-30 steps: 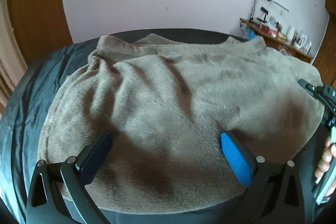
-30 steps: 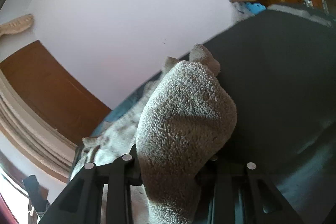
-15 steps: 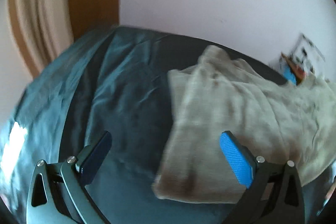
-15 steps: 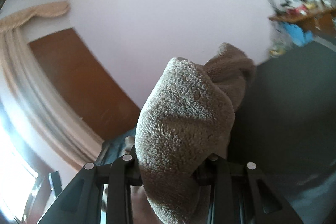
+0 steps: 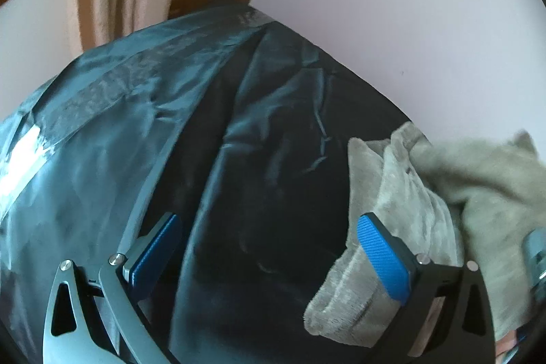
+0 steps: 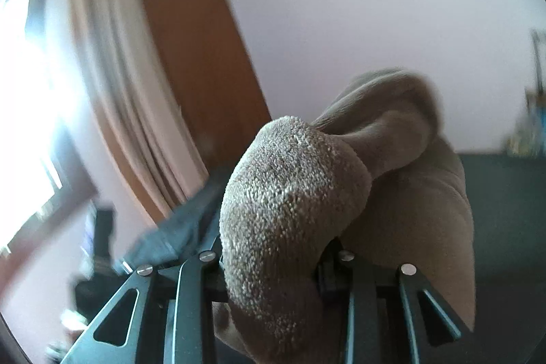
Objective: Fold clothes
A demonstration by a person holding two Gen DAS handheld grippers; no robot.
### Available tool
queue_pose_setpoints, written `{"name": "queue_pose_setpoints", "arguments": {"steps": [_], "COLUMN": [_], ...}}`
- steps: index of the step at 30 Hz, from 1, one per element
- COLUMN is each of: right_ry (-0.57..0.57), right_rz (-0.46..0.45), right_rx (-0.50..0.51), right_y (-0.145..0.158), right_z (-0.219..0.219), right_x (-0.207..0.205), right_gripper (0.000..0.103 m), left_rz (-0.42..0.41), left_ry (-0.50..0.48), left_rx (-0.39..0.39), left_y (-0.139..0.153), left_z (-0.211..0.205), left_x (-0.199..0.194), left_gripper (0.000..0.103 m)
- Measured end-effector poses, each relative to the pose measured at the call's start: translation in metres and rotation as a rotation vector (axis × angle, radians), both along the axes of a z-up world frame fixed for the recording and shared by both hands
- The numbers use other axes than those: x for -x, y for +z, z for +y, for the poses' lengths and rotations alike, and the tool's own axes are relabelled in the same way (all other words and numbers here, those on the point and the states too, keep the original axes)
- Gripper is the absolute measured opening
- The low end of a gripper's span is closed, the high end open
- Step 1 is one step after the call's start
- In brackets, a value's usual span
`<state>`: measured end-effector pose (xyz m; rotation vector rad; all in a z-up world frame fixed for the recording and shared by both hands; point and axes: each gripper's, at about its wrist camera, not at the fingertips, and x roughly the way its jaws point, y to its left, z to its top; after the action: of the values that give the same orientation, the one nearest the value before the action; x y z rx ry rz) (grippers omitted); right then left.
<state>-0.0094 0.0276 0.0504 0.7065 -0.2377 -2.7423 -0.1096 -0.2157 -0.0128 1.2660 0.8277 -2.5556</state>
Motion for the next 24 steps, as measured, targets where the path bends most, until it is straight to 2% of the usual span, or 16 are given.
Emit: {"name": "queue_pose_setpoints", "arguments": {"steps": [3,7,9,11,12,13,17,18,20,22,24], "right_ry": [0.032,0.079,0.087,0.109,0.139,0.169,0.207,0.217,0.256,0.320,0.363], "right_rz": [-0.008,-0.038,-0.034,-0.028,-0.026,-0.023,-0.004,-0.009,-0.028,-0.051,-0.064], "right_rx": [-0.128,-0.239,-0.296,-0.347,-0.354,-0.360,-0.391,-0.365,-0.247,-0.075,0.047], "right_y": [-0.019,-0.047,-0.057,-0.063,-0.061,-0.060,-0.066,-0.075,-0.067,-0.057,-0.049], "right_z": [-0.033,-0.057,-0.051,-0.056,-0.063,-0.069,-0.084,-0.071,-0.057,-0.038,-0.027], "right_x": [0.008,0.014,0.027,0.029,0.028,0.026,0.012,0.008,0.005,0.002,0.000], "right_gripper": [0.034,0.034,0.035,0.051,0.070,0.085,0.088,0.088,0.088,0.088,0.088], "left_rz": [-0.001,-0.002,-0.003,-0.001,0.000,0.002,0.001,0.000,-0.001,0.003,0.006], "left_ry": [0.043,0.072,0.066,0.055,0.047,0.040,0.052,0.059,0.070,0.073,0.067], "left_rx": [-0.036,-0.094,-0.100,-0.100,-0.100,-0.101,-0.105,-0.113,-0.128,-0.133,-0.128], "left_y": [-0.001,-0.004,-0.004,-0.004,-0.003,-0.003,-0.004,-0.005,-0.006,-0.006,-0.006], "left_z": [-0.011,-0.023,-0.022,-0.019,-0.018,-0.017,-0.020,-0.022,-0.026,-0.026,-0.024], "left_x": [-0.004,-0.007,-0.006,-0.006,-0.007,-0.007,-0.008,-0.008,-0.009,-0.008,-0.008], "left_gripper": [0.103,0.103,0.103,0.103,0.103,0.103,0.103,0.103,0.103,0.103,0.103]}}
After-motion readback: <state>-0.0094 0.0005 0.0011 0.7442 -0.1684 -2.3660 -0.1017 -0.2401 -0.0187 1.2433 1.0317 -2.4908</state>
